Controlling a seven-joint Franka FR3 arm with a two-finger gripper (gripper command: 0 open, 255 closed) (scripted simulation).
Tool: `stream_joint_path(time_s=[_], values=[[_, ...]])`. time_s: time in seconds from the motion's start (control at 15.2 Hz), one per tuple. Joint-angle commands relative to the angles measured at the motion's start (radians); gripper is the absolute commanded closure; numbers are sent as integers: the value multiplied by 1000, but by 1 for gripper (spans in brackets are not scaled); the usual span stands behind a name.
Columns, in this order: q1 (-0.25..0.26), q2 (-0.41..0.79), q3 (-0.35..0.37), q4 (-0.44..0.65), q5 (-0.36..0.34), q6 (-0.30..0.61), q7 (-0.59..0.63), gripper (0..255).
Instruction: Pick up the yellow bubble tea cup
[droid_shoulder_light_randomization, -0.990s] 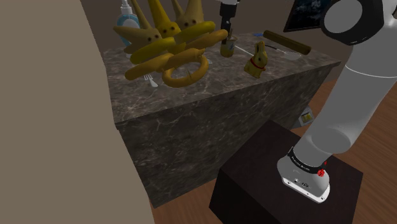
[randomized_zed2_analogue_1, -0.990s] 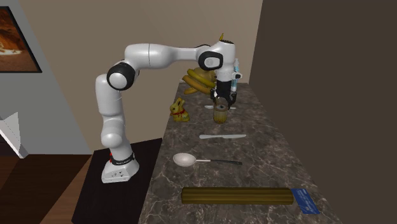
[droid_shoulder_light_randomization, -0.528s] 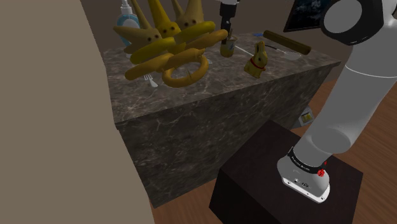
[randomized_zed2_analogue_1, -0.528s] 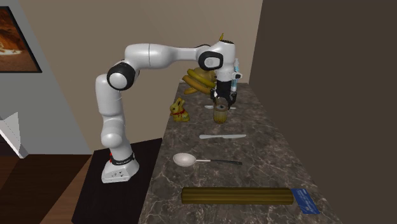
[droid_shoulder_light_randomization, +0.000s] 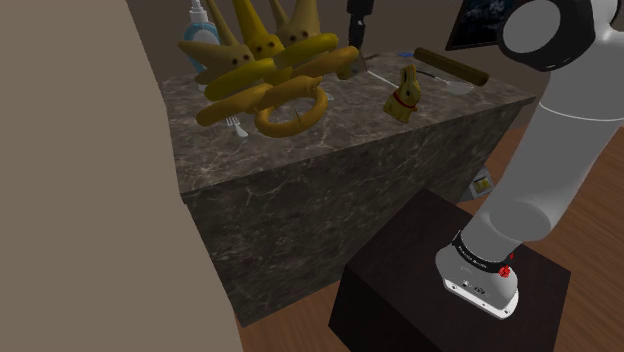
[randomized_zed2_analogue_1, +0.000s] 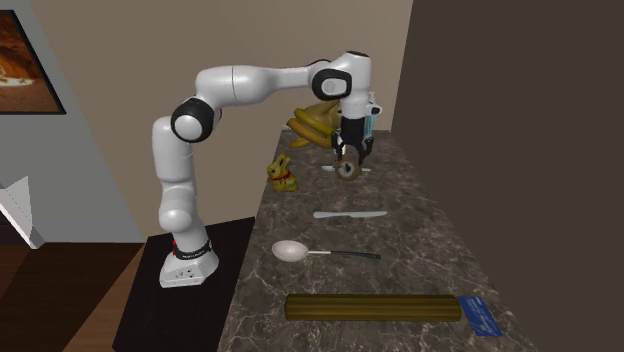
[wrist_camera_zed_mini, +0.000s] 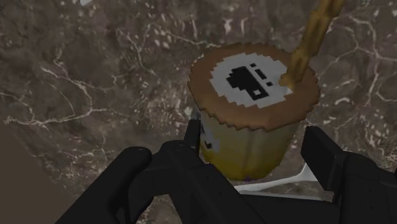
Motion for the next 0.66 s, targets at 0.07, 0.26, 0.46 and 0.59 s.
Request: stream_joint_path(time_s=[0.07,0.26,0.46,0.59], values=[[-3,15,-1,62,3,-46,-1,255],[-7,35,-2,130,8,-96,-3,255],[-12,59,-4,207,14,-148,-5,255],[-13,61,-4,210,15,-151,-5,255]])
